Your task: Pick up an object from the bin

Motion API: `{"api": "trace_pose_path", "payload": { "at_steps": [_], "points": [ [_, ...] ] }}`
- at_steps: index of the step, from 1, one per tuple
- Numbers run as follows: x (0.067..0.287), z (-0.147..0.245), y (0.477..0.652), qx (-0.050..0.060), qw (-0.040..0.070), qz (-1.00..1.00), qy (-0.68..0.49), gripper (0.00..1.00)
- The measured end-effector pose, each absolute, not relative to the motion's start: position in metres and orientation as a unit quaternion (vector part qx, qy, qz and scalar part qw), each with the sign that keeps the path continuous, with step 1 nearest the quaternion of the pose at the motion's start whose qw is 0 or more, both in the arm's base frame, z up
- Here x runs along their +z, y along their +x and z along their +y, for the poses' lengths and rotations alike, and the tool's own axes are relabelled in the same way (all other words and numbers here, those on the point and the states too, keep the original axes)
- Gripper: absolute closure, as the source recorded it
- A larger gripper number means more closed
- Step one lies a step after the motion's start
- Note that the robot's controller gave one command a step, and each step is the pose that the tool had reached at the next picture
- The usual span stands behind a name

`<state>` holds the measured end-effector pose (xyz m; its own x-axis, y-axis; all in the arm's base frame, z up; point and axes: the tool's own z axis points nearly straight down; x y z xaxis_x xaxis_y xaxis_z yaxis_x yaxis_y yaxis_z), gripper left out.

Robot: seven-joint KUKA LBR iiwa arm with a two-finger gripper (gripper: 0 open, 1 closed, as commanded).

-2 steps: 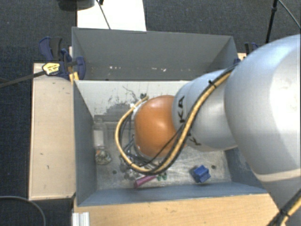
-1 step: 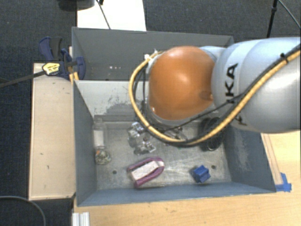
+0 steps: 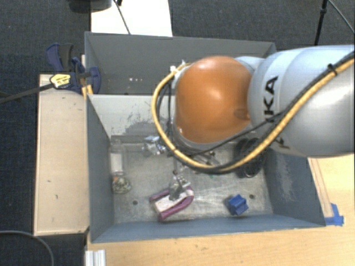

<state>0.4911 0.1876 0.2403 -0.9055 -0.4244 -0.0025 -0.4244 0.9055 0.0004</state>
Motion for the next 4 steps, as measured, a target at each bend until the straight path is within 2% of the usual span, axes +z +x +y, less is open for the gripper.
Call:
{"api": "trace_pose_path", "payload": {
  "at_steps": [1, 2, 3, 4],
  "points": [
    [0.133, 0.141, 0.491, 0.000, -0.002, 0.930, -0.367, 0.00],
    [0.071, 0.132, 0.487, 0.000, 0.003, 0.875, -0.485, 0.00],
    [0.072, 0.131, 0.487, 0.000, 0.001, 0.876, -0.482, 1.00],
    [0.175, 0.146, 0.495, 0.000, 0.005, 0.862, -0.508, 1.00]
  ]
}}
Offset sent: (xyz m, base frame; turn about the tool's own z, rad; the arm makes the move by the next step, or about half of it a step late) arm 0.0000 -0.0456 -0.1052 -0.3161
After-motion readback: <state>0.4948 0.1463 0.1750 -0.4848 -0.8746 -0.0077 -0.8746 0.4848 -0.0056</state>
